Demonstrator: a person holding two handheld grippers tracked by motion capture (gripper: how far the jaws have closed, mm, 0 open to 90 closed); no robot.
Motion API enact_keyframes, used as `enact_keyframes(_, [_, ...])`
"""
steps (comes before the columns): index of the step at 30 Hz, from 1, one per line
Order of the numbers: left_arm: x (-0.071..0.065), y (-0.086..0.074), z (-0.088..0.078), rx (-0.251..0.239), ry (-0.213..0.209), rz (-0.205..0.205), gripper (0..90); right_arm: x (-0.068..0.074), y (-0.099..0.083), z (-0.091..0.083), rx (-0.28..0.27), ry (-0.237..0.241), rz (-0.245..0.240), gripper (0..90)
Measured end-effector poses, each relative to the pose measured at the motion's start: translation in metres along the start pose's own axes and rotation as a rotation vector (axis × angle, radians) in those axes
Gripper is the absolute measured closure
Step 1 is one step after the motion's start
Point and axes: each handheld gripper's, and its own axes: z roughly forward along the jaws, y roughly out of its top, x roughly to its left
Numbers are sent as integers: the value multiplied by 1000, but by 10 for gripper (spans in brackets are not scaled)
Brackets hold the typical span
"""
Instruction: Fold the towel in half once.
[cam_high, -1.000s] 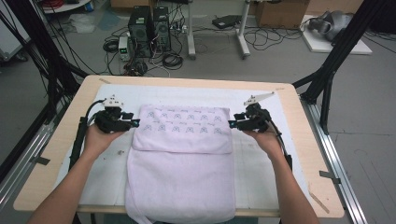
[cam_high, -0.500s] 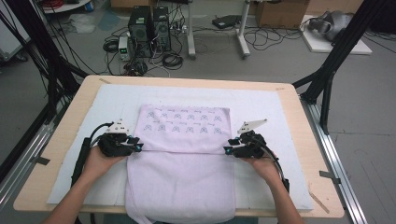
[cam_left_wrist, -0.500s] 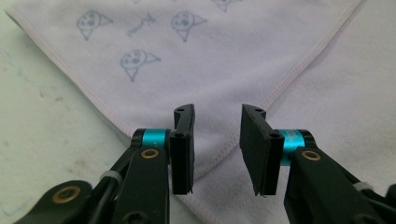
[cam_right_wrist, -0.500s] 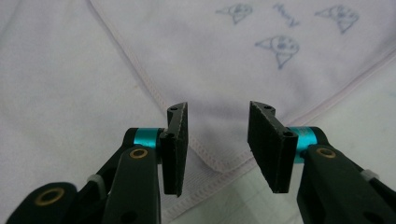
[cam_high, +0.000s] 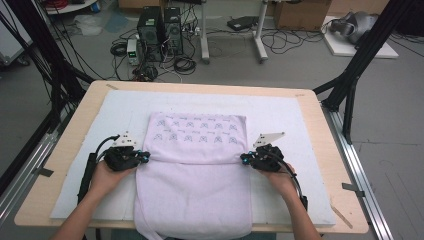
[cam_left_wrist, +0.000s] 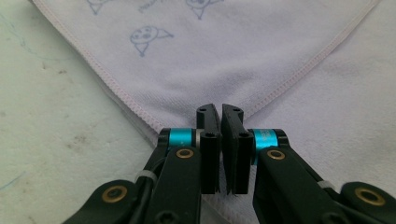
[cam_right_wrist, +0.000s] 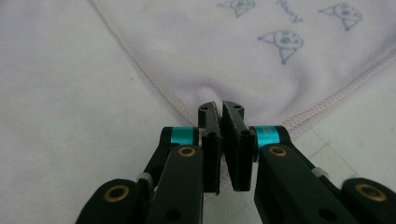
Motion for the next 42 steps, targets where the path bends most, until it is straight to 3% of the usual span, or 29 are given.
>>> enact_keyframes(5, [-6,6,-24,-74,-9,-3,856,3,8,-23,-63,14,-6,862])
enact_keyframes(7, [-13,7,-34,-90,-11,18,857,9,11,-36,-82,22,-24,862])
enact_keyframes(13, [-48,-5,-70,-122,-52,68,857,42,1,-73,-129,63,-75,861])
enact_keyframes(18, [-82,-26,-101,-110,-69,115,856,78,-17,-96,-127,149,-114,858])
enact_keyframes(19, [-87,-30,-105,-108,-77,121,855,84,-20,-100,-122,179,-125,845])
enact_keyframes(21, [-93,-35,-110,-105,-99,125,818,93,-22,-107,-131,195,-140,704])
enact_keyframes(22, [-92,-33,-110,-106,-103,118,733,93,-21,-108,-128,191,-135,664])
enact_keyframes(23, [-90,-30,-109,-104,-97,117,657,91,-19,-108,-123,184,-136,647])
enact_keyframes(25, [-80,-19,-101,-117,-82,112,620,79,-11,-103,-119,145,-126,617])
enact_keyframes(29, [-52,9,-69,-104,-10,134,561,39,6,-77,-110,74,-59,552])
enact_keyframes(31, [-33,20,-48,-98,17,81,533,18,14,-59,-117,40,-7,520])
enact_keyframes(34, [-5,30,-20,-91,82,5,493,-9,24,-31,-62,-4,37,493])
enact_keyframes(37, [25,30,5,-26,137,-106,481,-32,30,-8,-29,-35,81,461])
enact_keyframes(38, [34,28,13,-1,134,-142,481,-38,31,-1,-12,-52,86,441])
enact_keyframes(40, [46,25,27,52,155,-190,475,-48,32,10,11,-90,94,425])
enact_keyframes(42, [49,23,36,44,159,-204,462,-57,32,20,28,-106,113,410])
